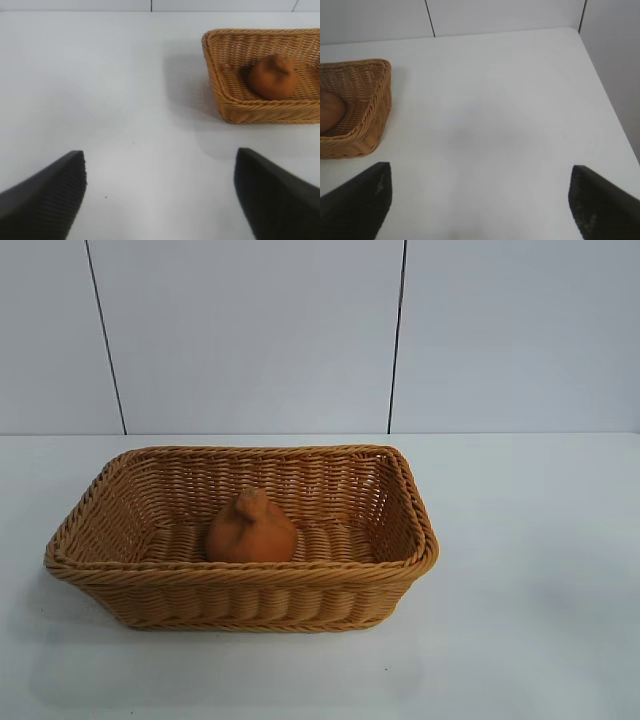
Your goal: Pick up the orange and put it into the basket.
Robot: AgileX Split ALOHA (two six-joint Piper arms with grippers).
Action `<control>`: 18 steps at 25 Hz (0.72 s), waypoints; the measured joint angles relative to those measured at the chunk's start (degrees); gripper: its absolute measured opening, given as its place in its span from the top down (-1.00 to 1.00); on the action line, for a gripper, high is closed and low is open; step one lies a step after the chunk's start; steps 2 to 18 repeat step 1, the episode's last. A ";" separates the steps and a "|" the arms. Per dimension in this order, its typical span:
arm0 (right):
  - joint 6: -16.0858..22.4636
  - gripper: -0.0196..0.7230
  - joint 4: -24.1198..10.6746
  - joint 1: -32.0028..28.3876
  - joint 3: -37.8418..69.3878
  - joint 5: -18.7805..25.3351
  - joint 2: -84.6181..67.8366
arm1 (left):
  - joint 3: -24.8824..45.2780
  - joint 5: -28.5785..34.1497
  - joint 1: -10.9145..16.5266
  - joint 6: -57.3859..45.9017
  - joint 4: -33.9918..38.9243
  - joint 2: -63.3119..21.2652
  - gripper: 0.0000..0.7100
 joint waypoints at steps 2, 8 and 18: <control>0.00 -0.83 0.00 0.00 0.00 0.00 0.00 | 0.00 0.00 0.00 0.00 0.00 0.00 -0.64; 0.00 -0.83 0.00 0.00 0.00 0.00 0.00 | 0.00 0.00 0.00 0.00 0.00 0.00 -0.64; 0.00 -0.83 0.00 0.00 0.00 0.00 0.00 | 0.00 0.00 0.00 0.00 0.00 0.00 -0.64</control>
